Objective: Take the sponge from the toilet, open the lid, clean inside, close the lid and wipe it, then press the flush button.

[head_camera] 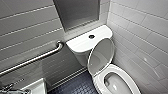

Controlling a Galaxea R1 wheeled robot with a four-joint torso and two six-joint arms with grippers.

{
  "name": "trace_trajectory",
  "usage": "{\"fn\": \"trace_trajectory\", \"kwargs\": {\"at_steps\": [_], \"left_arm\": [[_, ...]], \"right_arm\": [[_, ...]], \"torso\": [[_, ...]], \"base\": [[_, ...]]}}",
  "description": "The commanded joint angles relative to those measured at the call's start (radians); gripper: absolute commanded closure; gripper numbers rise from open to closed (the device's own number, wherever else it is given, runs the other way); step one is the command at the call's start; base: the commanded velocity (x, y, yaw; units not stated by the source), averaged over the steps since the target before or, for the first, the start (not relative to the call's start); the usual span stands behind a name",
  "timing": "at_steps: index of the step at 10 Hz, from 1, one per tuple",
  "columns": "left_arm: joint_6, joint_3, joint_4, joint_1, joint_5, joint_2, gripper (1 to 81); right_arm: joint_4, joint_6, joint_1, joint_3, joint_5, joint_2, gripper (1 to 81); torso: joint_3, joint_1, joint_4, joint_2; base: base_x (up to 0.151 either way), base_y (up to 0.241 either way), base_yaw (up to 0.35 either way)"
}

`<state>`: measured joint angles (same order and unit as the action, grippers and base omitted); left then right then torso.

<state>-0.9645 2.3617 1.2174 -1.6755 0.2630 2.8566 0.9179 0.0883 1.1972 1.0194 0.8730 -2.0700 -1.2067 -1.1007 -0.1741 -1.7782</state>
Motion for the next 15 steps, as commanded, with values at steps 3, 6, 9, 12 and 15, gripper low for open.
{"fn": "trace_trajectory", "kwargs": {"at_steps": [3,6,9,12,15], "left_arm": [[0.009,-0.005,0.025,-0.040,-0.037,-0.011,1.0],[0.009,-0.005,0.025,-0.040,-0.037,-0.009,1.0],[0.009,-0.005,0.022,-0.040,-0.037,-0.011,1.0],[0.007,-0.005,0.019,-0.040,-0.037,-0.011,1.0],[0.007,-0.002,0.013,-0.042,-0.037,-0.011,1.0]], "right_arm": [[-0.108,0.074,-0.084,-0.206,0.034,0.039,81.1],[0.130,0.324,-0.254,-0.262,0.037,-0.021,81.1],[0.266,0.389,-0.427,-0.198,0.021,-0.122,81.1],[0.438,0.422,-0.615,-0.037,-0.078,-0.228,81.1],[0.441,0.413,-0.687,0.205,-0.254,-0.314,81.1]], "torso": [[0.000,0.000,0.000,0.000],[0.000,0.000,0.000,0.000],[0.000,0.000,0.000,0.000],[0.000,0.000,0.000,0.000],[0.000,0.000,0.000,0.000]], "base": [[0.000,0.000,0.000],[0.000,0.000,0.000],[0.000,0.000,0.000],[0.000,0.000,0.000],[0.000,0.000,0.000]]}}
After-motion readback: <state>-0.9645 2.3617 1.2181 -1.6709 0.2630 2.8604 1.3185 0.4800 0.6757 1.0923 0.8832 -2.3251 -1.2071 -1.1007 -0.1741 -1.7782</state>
